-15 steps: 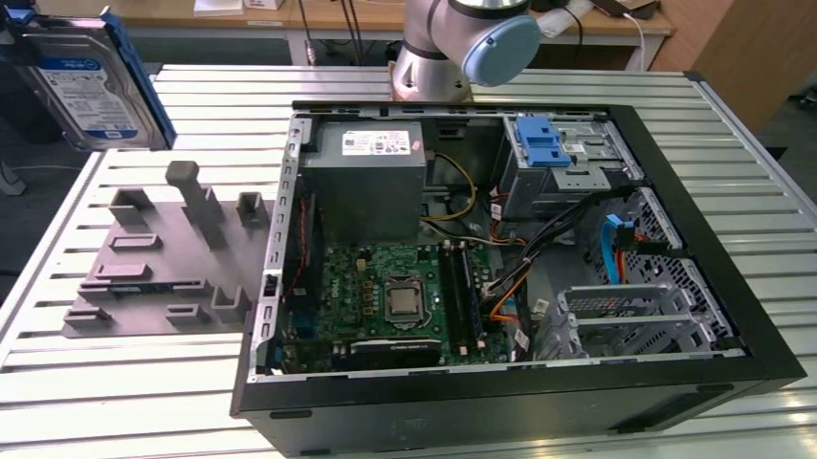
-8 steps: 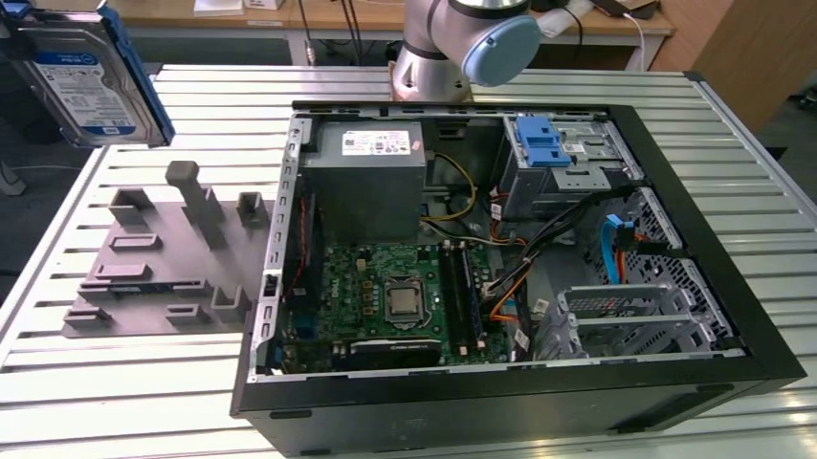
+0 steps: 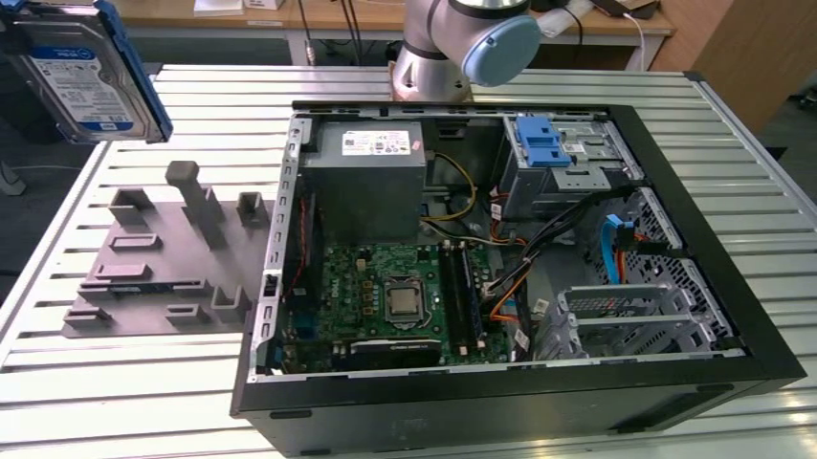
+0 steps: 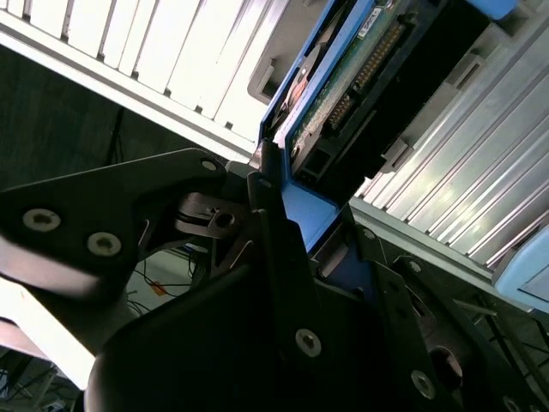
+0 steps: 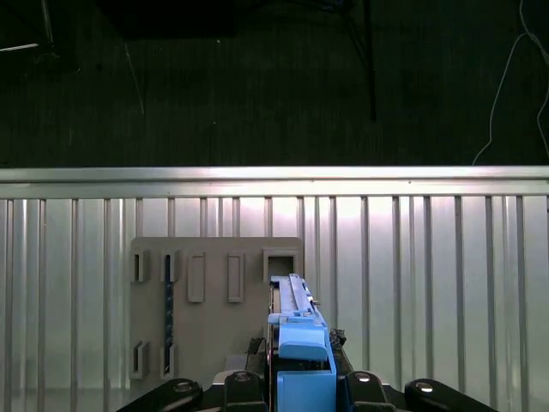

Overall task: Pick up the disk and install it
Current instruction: 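Pick up the disk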

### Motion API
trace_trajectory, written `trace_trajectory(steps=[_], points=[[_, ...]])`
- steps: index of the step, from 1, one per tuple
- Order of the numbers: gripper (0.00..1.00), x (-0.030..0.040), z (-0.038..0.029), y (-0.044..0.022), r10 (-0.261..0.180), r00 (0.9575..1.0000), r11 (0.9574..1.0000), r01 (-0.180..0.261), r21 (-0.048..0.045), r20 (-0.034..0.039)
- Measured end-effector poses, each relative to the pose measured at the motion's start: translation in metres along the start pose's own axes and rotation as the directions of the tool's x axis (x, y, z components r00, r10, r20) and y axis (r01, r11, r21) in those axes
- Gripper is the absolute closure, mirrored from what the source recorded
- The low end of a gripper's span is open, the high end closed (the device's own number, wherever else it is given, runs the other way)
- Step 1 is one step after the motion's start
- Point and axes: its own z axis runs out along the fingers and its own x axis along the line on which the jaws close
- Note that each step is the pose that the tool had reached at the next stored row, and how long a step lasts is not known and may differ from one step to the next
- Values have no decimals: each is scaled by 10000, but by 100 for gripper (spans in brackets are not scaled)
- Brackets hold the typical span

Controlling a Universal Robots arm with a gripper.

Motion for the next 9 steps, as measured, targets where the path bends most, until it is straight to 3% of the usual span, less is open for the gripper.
trace_trajectory(steps=[9], points=[[64, -2, -68, 1, 0, 10000, 10000, 0, 0, 1]])
